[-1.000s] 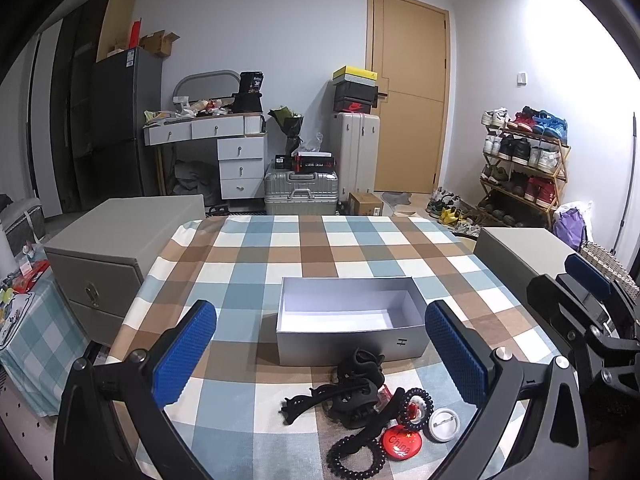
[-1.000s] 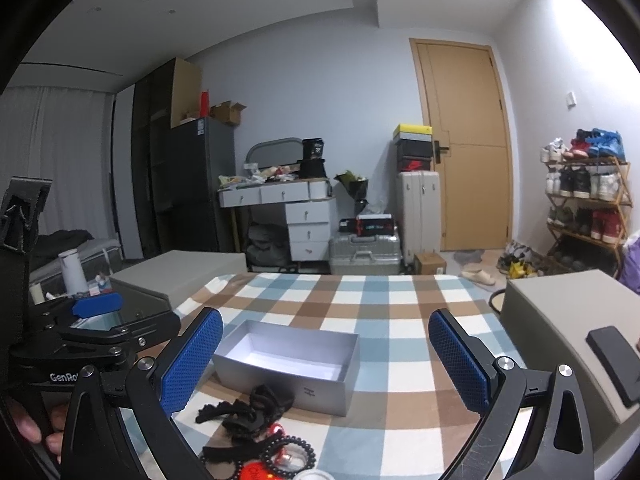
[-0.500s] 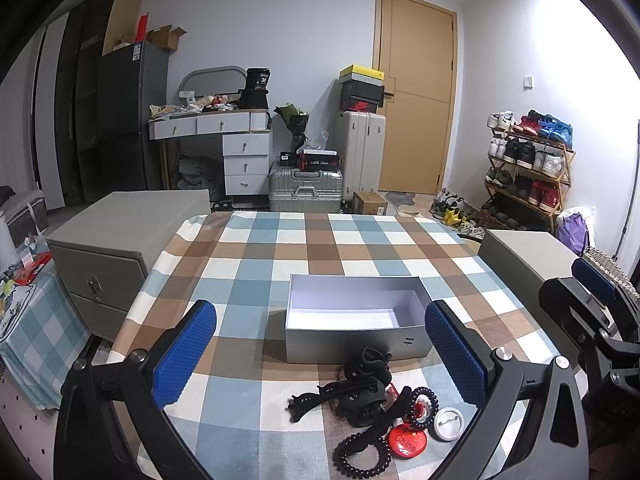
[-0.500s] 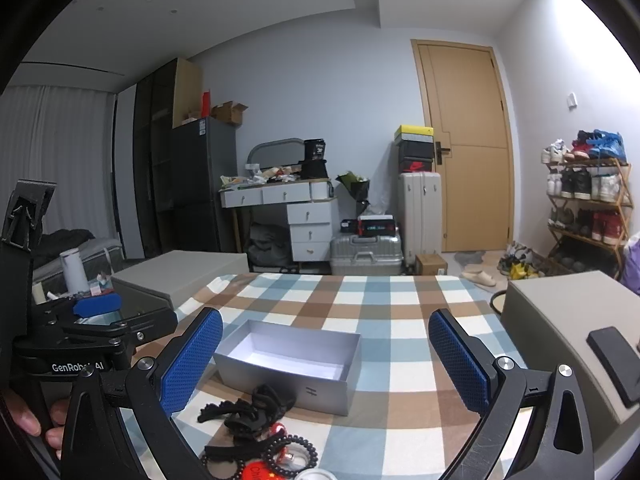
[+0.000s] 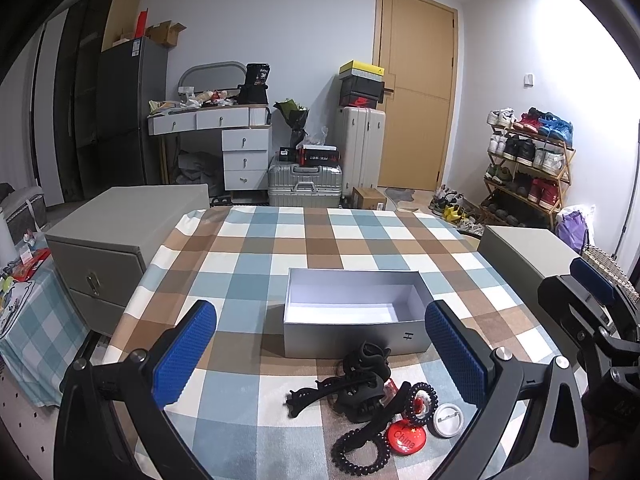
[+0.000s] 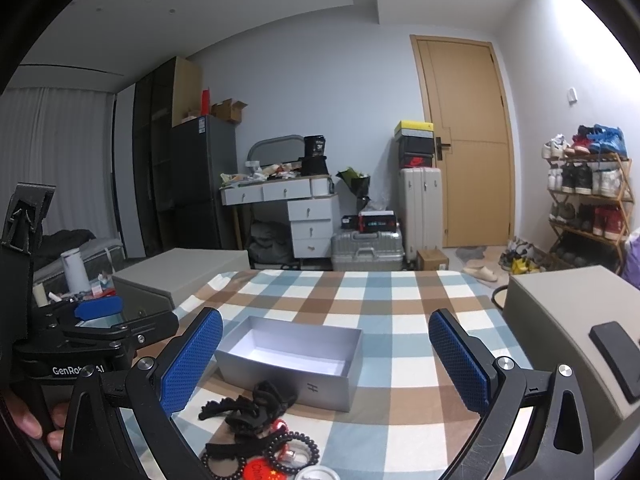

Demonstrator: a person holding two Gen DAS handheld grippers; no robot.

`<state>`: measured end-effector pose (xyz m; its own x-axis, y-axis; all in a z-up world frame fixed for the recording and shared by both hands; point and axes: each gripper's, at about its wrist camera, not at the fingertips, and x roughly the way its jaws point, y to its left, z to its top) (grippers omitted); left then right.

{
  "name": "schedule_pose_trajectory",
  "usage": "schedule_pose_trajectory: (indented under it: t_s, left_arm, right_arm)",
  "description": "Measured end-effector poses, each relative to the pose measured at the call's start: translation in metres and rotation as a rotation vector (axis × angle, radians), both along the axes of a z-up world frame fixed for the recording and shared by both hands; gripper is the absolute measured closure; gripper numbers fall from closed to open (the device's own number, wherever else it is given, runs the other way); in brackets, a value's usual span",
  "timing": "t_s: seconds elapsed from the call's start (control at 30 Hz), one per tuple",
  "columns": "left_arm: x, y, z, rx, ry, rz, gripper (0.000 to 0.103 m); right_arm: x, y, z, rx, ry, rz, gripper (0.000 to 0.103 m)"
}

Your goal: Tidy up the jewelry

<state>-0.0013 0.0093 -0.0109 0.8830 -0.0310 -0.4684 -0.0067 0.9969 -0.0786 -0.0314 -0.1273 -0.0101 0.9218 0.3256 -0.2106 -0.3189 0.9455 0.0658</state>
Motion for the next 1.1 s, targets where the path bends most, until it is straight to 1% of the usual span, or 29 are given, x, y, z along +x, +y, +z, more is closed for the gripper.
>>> schedule_pose_trajectory:
  t_s: [0.4,0.57,0.67,0.83,0.9,1.1]
  left_arm:
    - [0.000,0.004,-0.005,-0.010,0.012,-0.001,0.001]
    - [0.001,0.011,-0.010,-0.014,0.019,0.013,0.001]
    - [0.001,0.016,-0.014,-0.013,0.027,0.026,0.001]
    - [0.003,0.031,-0.025,-0.020,0.051,0.051,0.001]
    - [0.003,0.034,-0.029,-0.022,0.061,0.053,0.001]
    - [0.008,0.048,-0.049,-0.016,0.117,0.071,0.001]
  right_arm:
    - [0.003,0.001,-0.003,0.002,0.020,0.021,0.000]
    - [0.009,0.004,-0.009,-0.001,0.056,0.037,0.000]
    - [0.018,0.006,-0.016,0.006,0.105,0.064,0.000]
    - [0.039,0.015,-0.036,0.019,0.240,0.132,0.000]
    - [0.044,0.019,-0.045,0.024,0.277,0.156,0.000]
    - [0.071,0.038,-0.070,0.046,0.416,0.242,0.000]
